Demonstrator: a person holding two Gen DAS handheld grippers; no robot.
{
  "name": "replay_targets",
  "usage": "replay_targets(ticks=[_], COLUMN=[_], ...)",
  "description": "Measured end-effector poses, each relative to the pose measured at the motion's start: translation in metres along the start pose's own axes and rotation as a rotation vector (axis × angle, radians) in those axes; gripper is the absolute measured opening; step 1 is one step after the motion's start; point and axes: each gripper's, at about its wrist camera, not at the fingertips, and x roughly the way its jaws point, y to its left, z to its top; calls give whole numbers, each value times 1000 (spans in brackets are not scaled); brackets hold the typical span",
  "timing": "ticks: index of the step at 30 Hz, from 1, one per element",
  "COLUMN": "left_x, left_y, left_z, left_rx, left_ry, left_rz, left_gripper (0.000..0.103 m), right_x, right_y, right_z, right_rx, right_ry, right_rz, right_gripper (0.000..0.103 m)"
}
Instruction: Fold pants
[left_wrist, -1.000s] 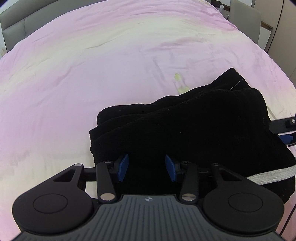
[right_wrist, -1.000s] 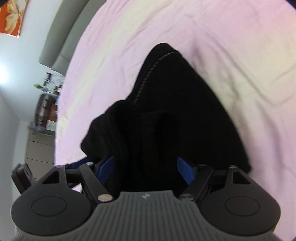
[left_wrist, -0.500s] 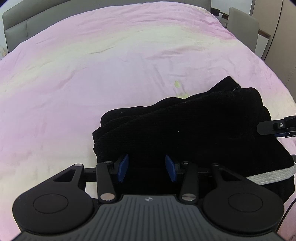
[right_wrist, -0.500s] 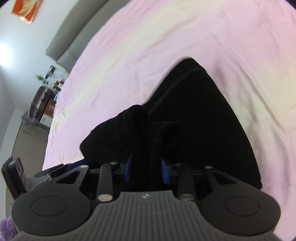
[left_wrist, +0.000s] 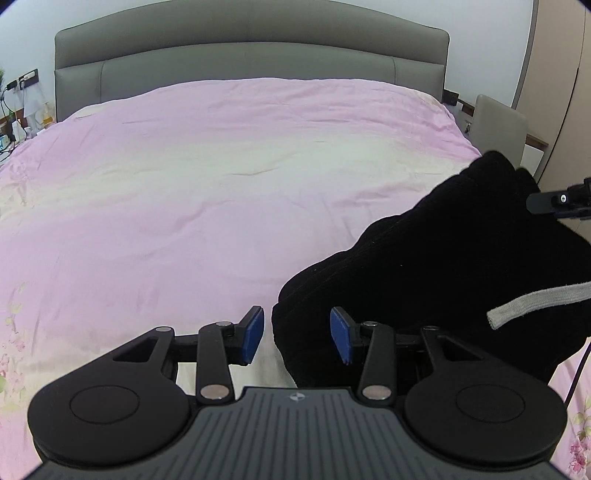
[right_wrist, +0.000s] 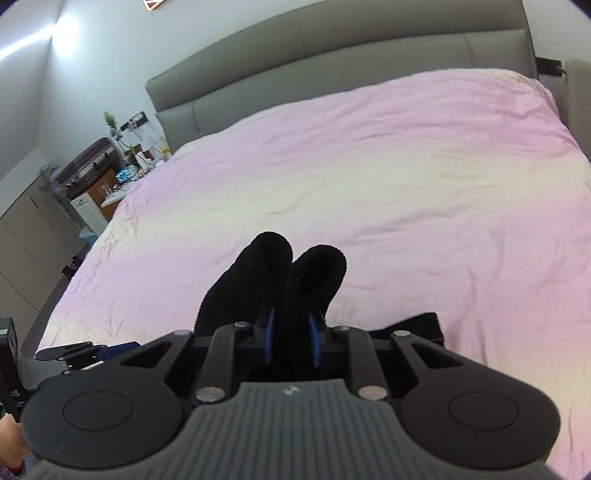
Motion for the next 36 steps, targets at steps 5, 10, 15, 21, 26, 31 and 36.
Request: replay_targets(ticks=[5,10,15,21,26,31,36], left_x=[46,88,95,86,87,74,63], left_y=[-18,-33,-34,-35,-39,-36,-28], left_z=[-3,-11,-10,-18,-15,-9,0], left_rx=[6,44,49,80,80,77,49], left_ry=[40,104,109,98,104,63,24], left_rz=[-46,-65,-72,-69,-60,-84,-80], left_gripper=[46,40,40,40,40,40,40], right_x=[39,67,66,66,103,95,75], right_y=[-68,-131,-139,-109,-91,-87,-79], right_z=[-30,-49,-47,-35,-44,-46,-50], right_rx=[50,130,163,194,185,226,63], right_ry=[74,108,98,67,147,75,47], right_rz=[-172,-248,-119,39,13,-34,-149], right_gripper=[0,0,4,51,49,9,7])
